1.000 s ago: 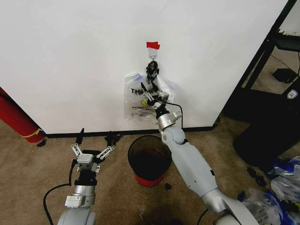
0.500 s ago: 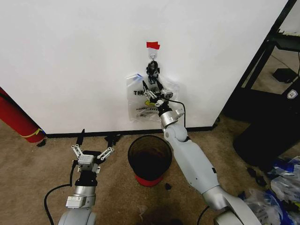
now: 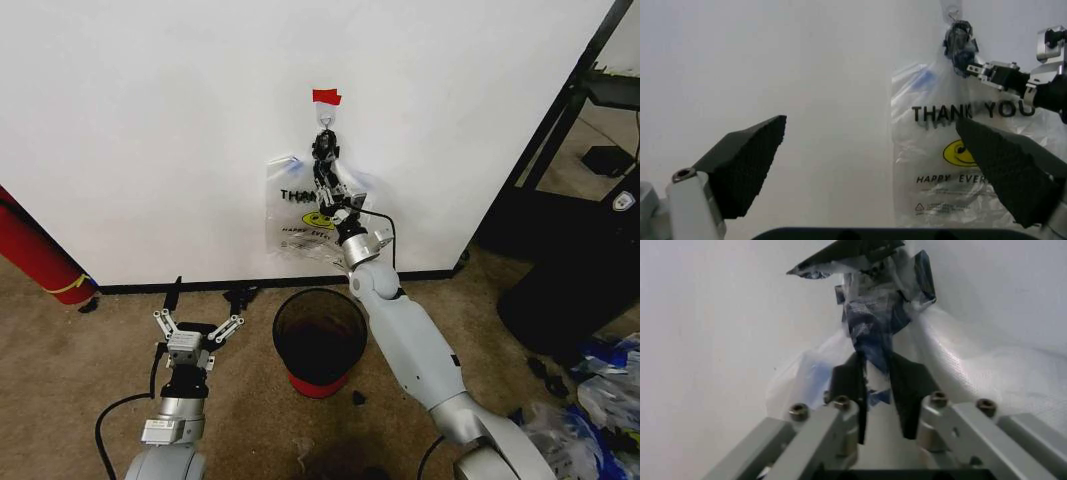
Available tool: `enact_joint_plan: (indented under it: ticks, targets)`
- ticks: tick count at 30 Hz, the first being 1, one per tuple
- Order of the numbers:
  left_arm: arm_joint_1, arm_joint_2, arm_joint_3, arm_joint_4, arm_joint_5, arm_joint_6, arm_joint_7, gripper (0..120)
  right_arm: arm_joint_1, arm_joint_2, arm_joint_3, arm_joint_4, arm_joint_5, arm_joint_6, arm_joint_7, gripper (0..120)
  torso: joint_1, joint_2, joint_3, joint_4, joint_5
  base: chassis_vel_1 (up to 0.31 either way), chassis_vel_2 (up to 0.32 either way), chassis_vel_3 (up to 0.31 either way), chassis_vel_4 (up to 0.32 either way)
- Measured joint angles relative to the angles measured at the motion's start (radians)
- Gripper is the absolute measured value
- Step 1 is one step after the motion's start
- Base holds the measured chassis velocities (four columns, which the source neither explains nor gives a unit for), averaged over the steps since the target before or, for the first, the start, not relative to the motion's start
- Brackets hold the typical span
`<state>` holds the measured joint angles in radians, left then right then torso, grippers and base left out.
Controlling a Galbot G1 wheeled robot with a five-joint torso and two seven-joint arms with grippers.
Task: Pick up the garbage bag from the wall and place it over the trash bin.
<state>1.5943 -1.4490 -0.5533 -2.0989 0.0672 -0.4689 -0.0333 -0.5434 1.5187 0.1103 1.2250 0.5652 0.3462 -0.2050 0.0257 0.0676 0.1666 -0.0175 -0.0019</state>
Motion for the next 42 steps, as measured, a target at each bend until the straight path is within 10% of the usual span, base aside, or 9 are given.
enact_joint_plan:
  ticks: [11,42]
  targets:
    - [0.002,0.006,0.001,0.000,0.000,-0.003,-0.001,100,-0.039,-0.019,-0.001,0.040,-0.006,-0.003,-0.003,0,0.000,0.000,0.000,0.0001,0.0000,0.000,0.000,0.000,0.000]
    - [0.029,0.019,-0.002,-0.039,-0.002,-0.013,-0.005,100,-0.679,-0.174,0.172,0.354,-0.057,0.095,-0.323,0,0.000,0.000,0.000,0.0001,0.0000,0.000,0.000,0.000,0.000]
